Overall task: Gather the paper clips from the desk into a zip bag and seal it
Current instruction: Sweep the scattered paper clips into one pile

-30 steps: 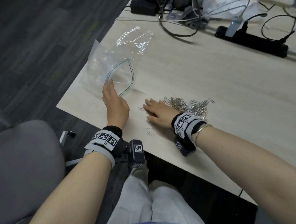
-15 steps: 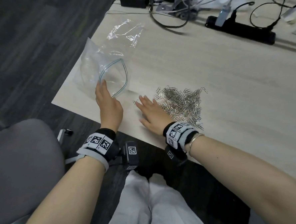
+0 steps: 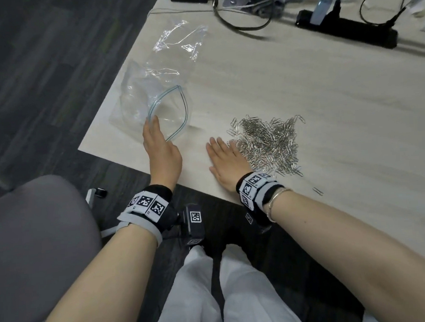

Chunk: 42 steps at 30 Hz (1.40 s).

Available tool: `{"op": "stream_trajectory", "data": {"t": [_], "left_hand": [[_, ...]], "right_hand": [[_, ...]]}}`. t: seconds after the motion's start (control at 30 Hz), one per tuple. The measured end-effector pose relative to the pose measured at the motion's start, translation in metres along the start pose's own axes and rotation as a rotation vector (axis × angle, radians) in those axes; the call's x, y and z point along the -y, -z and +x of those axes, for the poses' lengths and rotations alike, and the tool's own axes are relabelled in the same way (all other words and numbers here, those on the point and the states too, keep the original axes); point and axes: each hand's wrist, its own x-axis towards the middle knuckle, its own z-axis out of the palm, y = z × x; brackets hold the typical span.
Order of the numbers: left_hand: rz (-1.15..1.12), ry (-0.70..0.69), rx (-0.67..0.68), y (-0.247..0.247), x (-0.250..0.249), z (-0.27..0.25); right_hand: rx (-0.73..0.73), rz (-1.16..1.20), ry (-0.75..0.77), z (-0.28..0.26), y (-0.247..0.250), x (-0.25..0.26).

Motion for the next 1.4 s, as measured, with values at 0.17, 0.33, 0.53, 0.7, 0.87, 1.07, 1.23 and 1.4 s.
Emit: {"op": "stream_trajectory", "data": {"t": [0.17, 0.33, 0.53, 0.7, 0.87, 1.07, 1.23, 1.4], "left_hand": [[-0.018, -0.04, 0.058, -0.018, -0.015, -0.008], [-0.029, -0.106, 0.08, -0.034, -0.029, -0.015], [-0.031, -0.128, 0.087, -0.043, -0.034, -0.014], [-0.031, -0.106, 0.094, -0.043, -0.033, -0.01], [-0.031, -0.07, 0.094, -0.041, -0.028, -0.004], [-0.011, -0.066, 0.09, -0.042, -0.024, -0.006], [-0.007, -0.08, 0.102, -0.045, -0.022, -0.008], [-0.023, -0.076, 0.095, -0.04, -0.025, -0.007]], "right_hand": [[0.007, -0.029, -0.058, -0.033, -0.003, -0.035], [-0.071, 0.022, -0.064, -0.054, 0.0, -0.057], [-0.359, 0.351, -0.267, -0.069, 0.018, -0.091], [-0.336, 0.545, -0.594, -0.052, 0.018, -0.144], [-0.229, 0.596, -0.551, -0.03, 0.021, -0.152], [-0.166, 0.57, -0.34, -0.035, 0.016, -0.112], [-0.106, 0.554, -0.232, -0.046, 0.009, -0.089], [-0.315, 0.674, -0.372, -0.046, 0.017, -0.104]]}}
